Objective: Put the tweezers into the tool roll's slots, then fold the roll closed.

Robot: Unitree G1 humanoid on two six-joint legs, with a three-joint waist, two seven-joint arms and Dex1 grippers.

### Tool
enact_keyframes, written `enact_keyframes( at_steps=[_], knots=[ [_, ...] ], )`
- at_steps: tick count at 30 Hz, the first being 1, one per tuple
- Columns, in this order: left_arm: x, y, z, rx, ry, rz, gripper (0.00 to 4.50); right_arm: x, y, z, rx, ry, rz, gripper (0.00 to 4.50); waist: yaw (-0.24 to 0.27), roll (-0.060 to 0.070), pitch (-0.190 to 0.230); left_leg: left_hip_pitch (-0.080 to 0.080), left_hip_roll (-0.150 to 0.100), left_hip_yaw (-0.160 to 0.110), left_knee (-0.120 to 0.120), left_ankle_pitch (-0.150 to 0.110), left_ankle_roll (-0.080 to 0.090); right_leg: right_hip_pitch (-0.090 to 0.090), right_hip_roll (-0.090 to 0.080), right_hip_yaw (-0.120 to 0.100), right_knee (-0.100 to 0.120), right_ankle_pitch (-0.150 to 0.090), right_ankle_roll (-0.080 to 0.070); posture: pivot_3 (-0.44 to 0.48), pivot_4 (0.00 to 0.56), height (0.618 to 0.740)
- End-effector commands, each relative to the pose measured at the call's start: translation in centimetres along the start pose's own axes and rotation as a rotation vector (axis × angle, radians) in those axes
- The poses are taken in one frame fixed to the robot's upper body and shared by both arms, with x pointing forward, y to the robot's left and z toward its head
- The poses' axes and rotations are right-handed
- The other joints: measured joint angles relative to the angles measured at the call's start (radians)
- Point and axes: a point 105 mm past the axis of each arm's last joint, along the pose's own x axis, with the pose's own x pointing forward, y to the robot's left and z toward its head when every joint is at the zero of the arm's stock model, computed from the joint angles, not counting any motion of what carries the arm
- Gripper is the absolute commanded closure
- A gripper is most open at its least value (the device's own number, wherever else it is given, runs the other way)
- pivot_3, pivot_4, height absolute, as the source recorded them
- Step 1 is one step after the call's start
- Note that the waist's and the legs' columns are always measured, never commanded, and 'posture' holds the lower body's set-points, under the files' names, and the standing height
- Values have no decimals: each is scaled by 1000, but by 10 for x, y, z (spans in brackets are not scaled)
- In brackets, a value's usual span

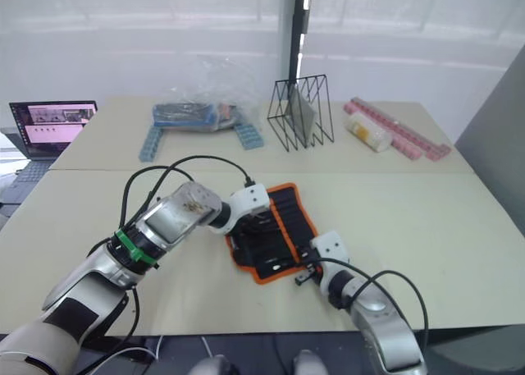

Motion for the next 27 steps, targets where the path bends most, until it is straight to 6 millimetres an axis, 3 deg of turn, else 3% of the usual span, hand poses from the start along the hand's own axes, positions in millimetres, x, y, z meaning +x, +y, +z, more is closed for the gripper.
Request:
enact_keyframes(
  at_steps=[1,11,27],
  knots=[
    [3,-1,1,66,12,11,4474,0,14,-30,57,112,59,4500,0,0,0,0,0,0,0,0,0,0,0,0,0,0,0,0,150,722],
    [21,-4,16,107,-10,-6,4474,1,17,-29,60,110,61,4500,8,0,0,0,0,0,2,0,0,1,0,0,0,0,0,0,150,722],
    [52,-2,20,123,-81,-9,4474,-1,22,-27,65,105,68,4500,16,-1,-1,0,0,0,3,-1,1,2,0,0,0,0,0,0,150,722]
  ],
)
